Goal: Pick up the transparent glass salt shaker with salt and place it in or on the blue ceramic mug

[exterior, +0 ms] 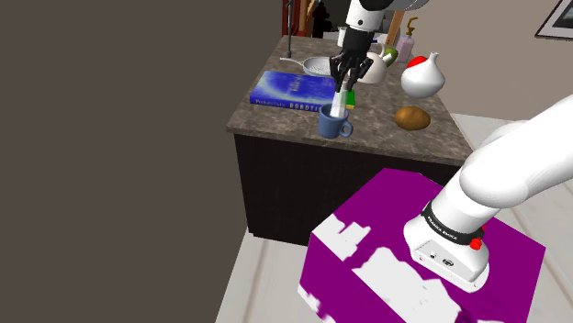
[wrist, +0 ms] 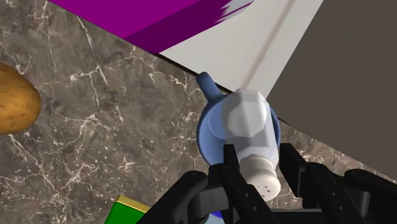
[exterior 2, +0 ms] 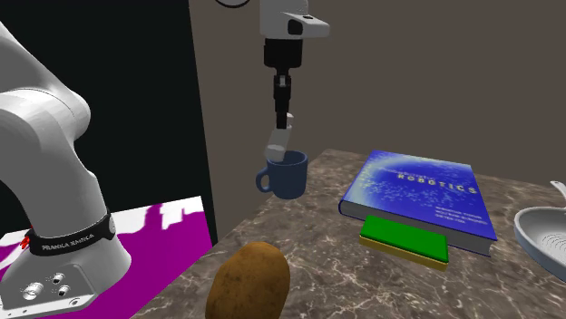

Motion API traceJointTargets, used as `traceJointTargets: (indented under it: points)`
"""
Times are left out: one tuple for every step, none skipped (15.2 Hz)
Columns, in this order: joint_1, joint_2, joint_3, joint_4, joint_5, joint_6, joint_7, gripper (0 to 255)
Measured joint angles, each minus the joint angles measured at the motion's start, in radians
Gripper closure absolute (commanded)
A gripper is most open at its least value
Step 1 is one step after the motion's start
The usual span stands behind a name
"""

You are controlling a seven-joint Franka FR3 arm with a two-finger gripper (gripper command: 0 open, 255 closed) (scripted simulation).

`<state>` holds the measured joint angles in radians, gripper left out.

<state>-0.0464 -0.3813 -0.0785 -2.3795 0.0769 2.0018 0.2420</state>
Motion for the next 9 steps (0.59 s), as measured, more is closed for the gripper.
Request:
traceJointTargets:
  points:
    - [0.000, 0.000, 0.000, 0.000, 0.000, 0.000, 0.000, 0]
    - [0.000, 0.000, 0.000, 0.000, 0.000, 0.000, 0.000, 0]
    - [0.000, 0.000, 0.000, 0.000, 0.000, 0.000, 0.000, 0]
    - [0.000, 0.000, 0.000, 0.000, 0.000, 0.000, 0.000, 0]
    - [0.000, 0.000, 0.000, 0.000, 0.000, 0.000, 0.000, 0]
    - [0.000, 0.000, 0.000, 0.000, 0.000, 0.000, 0.000, 0]
    - [0.000, 0.000, 0.000, 0.000, 0.000, 0.000, 0.000, 0]
    - [0.000, -0.004, 0.000, 0.014, -0.001, -0.018, 0.001, 0]
    - [-0.001, -0.012, 0.000, 0.026, -0.002, -0.038, 0.003, 0]
